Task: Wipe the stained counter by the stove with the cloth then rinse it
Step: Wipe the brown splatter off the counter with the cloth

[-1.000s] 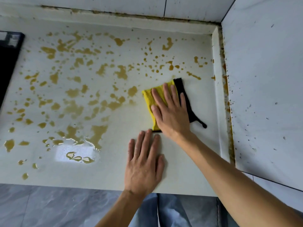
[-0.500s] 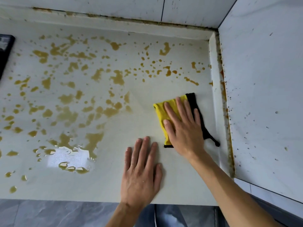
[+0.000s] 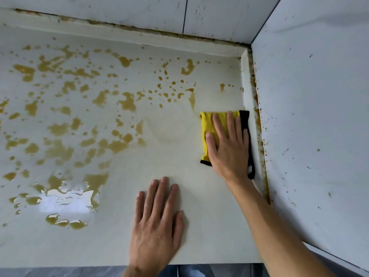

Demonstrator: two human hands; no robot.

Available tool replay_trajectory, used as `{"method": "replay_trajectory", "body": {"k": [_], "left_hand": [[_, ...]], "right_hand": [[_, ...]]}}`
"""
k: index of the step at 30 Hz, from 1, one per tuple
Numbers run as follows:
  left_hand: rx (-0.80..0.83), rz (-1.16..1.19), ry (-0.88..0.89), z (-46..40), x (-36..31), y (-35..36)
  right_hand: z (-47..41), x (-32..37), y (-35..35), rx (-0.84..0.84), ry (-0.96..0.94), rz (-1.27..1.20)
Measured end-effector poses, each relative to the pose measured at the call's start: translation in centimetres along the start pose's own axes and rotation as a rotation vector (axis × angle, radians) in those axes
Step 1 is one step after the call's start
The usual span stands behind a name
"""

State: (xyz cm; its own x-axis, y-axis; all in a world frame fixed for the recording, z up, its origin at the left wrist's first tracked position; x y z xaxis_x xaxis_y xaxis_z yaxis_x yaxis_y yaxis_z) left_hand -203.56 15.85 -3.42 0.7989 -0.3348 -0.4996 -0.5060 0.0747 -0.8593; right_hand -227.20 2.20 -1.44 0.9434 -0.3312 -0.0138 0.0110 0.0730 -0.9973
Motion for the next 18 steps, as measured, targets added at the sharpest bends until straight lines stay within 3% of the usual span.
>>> {"method": "replay_trajectory", "body": {"k": [9, 16, 18], "left_hand": [[-0.038, 0.008, -0.007, -0.3, -0.4, -0.2], [-0.05, -0.027, 0.0, -0.2, -0.2, -0.1], [-0.051, -0.021, -0.006, -0.1, -0.4, -0.1]], "right_hand": [[-13.8, 2.1, -1.1, -0.008, 0.042, -0.092], [-2.6, 3.4, 0.4, -0.023, -0.091, -0.007], [-2.8, 2.7, 0.6, 0.005, -0.126, 0.011]]}}
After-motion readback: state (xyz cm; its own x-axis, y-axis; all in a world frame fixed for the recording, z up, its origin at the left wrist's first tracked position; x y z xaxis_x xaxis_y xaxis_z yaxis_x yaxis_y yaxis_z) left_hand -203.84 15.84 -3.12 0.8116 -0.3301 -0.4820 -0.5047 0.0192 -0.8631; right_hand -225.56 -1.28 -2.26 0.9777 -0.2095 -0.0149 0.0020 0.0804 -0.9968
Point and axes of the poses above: each hand's wrist, its own z-axis away from the middle knuckle, its own y-axis out of the palm, x = y × z, the point moved 4 cm from there along -z, towards the middle knuckle, and after that the axes turned 10 degrees about z, right-handed, at the moved point
